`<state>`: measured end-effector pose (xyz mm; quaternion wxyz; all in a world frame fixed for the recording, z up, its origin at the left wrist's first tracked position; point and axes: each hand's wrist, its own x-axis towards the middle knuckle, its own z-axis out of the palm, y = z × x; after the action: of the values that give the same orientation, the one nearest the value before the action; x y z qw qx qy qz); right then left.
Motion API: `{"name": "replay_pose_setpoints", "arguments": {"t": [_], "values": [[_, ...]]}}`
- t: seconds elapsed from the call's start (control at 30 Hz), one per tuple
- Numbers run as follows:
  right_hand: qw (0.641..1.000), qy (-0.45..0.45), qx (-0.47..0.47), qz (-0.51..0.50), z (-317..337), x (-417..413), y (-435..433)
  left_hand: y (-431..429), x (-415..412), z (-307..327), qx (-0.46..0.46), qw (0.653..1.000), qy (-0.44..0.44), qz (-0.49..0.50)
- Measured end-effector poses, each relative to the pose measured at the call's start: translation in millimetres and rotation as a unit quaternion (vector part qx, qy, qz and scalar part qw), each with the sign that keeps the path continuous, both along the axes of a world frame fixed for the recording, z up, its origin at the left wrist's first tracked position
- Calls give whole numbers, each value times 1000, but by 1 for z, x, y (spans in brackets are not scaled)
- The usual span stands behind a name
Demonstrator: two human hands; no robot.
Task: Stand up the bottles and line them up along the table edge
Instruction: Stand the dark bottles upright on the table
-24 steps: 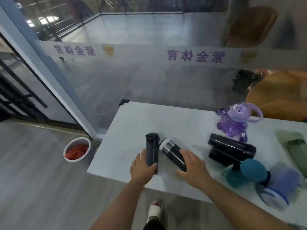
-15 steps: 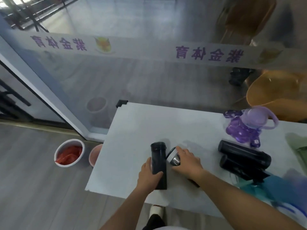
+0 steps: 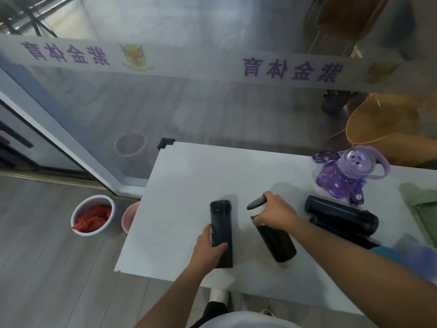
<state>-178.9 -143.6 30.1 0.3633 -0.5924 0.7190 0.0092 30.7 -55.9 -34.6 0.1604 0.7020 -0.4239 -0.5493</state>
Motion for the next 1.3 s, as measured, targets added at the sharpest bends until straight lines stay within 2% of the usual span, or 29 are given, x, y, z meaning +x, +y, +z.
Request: {"name": "replay_pose_setpoints", "arguments": {"t": [0.13, 0.33, 0.7, 0.87, 0.97, 1.07, 1.13, 1.3], "values": [[996, -17, -86, -32, 30, -32, 7, 8, -7, 2, -2, 1000, 4, 23], [982, -20, -179, -64, 26, -54, 45, 14, -18, 5, -10, 999, -6, 51], [982, -25, -182, -34, 19, -45, 53, 40, -14, 6, 0, 998, -54, 36], [988, -17, -153, -22, 23, -44, 54, 41, -5, 10, 22, 998, -63, 19], [986, -53, -149, -46, 31, -44, 58, 18, 6, 16, 22, 996, -85, 0], [976, -65, -201, -55, 42, -45, 73, -18, 13, 23, 21, 994, -107, -12], [973, -34, -226, -43, 45, -43, 88, -45, 12, 28, 11, 993, -114, -26], [977, 26, -210, 13, 35, -43, 124, -96, -5, 34, -9, 989, -131, -70]]}}
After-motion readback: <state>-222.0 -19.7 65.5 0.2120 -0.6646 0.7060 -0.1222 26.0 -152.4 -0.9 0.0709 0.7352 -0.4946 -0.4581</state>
